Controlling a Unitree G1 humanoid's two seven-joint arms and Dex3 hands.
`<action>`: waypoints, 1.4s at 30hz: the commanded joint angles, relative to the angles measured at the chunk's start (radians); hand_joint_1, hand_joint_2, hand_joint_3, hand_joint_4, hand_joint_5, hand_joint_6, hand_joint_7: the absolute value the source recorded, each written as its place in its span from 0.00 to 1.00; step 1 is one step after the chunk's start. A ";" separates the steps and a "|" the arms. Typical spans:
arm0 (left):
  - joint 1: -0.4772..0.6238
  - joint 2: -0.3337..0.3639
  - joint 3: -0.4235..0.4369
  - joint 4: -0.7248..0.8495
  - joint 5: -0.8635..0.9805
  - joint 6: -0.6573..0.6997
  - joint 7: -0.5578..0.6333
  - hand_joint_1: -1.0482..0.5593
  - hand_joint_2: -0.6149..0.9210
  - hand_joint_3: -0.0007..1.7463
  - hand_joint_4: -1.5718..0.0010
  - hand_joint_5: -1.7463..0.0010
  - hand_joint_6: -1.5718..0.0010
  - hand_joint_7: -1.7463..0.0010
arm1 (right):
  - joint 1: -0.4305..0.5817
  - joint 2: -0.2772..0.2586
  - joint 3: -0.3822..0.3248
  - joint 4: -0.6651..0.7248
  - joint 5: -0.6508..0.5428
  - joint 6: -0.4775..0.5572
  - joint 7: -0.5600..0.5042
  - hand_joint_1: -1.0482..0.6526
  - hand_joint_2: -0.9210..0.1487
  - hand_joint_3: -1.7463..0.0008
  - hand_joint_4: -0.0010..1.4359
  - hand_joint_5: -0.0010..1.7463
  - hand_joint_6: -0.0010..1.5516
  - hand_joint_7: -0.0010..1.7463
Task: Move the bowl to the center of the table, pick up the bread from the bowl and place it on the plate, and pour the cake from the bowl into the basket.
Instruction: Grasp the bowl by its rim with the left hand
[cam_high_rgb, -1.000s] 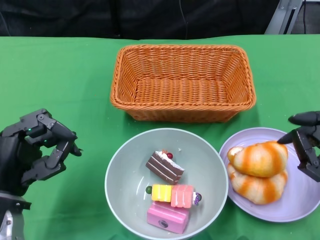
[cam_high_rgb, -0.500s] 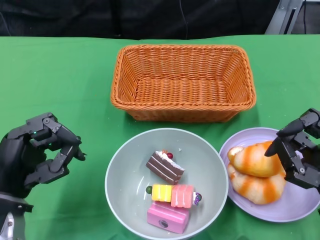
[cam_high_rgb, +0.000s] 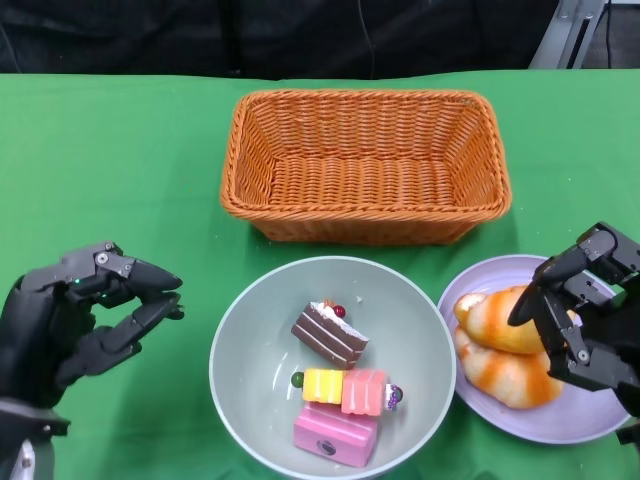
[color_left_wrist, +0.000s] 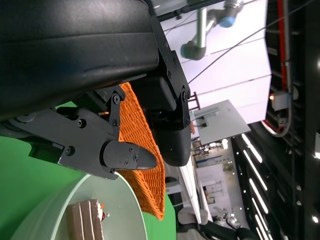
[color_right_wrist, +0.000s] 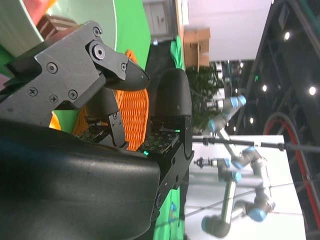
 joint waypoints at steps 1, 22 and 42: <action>0.037 0.010 -0.023 -0.029 0.025 -0.066 -0.007 0.49 1.00 0.04 0.47 0.75 0.40 0.96 | 0.025 -0.010 0.002 -0.057 0.027 0.049 0.030 0.54 0.38 0.40 0.51 0.94 0.41 0.81; -0.026 0.242 -0.029 0.068 0.363 -0.488 0.077 0.39 1.00 0.07 0.65 0.99 0.66 1.00 | 0.005 0.038 -0.019 -0.051 0.017 0.083 0.057 0.55 0.34 0.40 0.49 0.96 0.37 0.83; -0.099 0.266 0.098 0.128 0.889 -0.757 0.420 0.44 1.00 0.06 0.59 0.97 0.64 0.98 | 0.011 0.075 -0.035 -0.062 0.013 0.106 0.011 0.55 0.41 0.33 0.48 0.99 0.37 0.84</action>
